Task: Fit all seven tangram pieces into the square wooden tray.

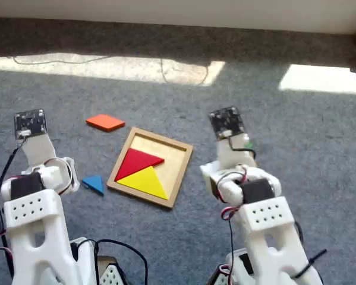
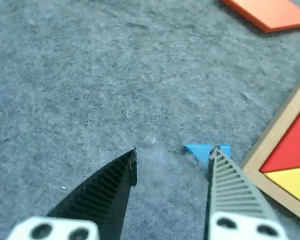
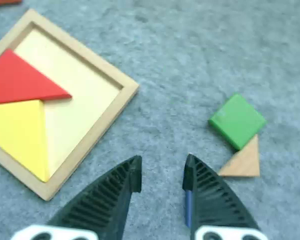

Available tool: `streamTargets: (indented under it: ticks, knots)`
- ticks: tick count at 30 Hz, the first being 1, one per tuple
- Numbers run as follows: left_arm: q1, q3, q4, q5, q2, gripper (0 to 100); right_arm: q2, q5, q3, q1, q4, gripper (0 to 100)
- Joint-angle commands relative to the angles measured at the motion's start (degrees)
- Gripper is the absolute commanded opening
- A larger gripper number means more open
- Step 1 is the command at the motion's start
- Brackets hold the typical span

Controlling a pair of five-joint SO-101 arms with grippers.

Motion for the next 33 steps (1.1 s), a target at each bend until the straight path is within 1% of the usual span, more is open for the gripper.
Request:
streamTargets:
  ticks: [1,5,8,14,21,27,30,33]
  knots:
    - [-2.4,8.9,-7.1,1.0,-7.3,23,12.6,4.8,-10.0,-5.3,-0.7,14.2]
    - [-2.4,11.8,-7.6,0.9,-11.0,23,23.8,9.8,-17.2,-8.9,-0.7,14.2]
    - [-2.5,12.1,-7.4,0.9,-11.7,23,30.5,12.0,-21.2,-11.4,-0.8,14.2]
    - [-7.2,12.0,-7.6,1.0,-11.7,23,42.0,12.4,-29.1,-14.5,-0.9,13.9]
    - [-7.1,12.1,-7.4,1.0,-11.7,23,53.1,12.4,-38.2,-14.6,-0.9,13.9]
    - [-7.1,12.1,-7.4,1.0,-11.7,23,58.7,12.7,-43.6,-14.6,-0.9,13.9]
    - [-7.1,12.1,-7.4,0.9,-11.7,23,60.1,18.5,-44.3,-15.3,-0.9,13.9]
    - [-7.1,12.2,-7.4,0.9,-11.7,23,60.8,22.4,-44.2,-16.5,-0.7,13.9]
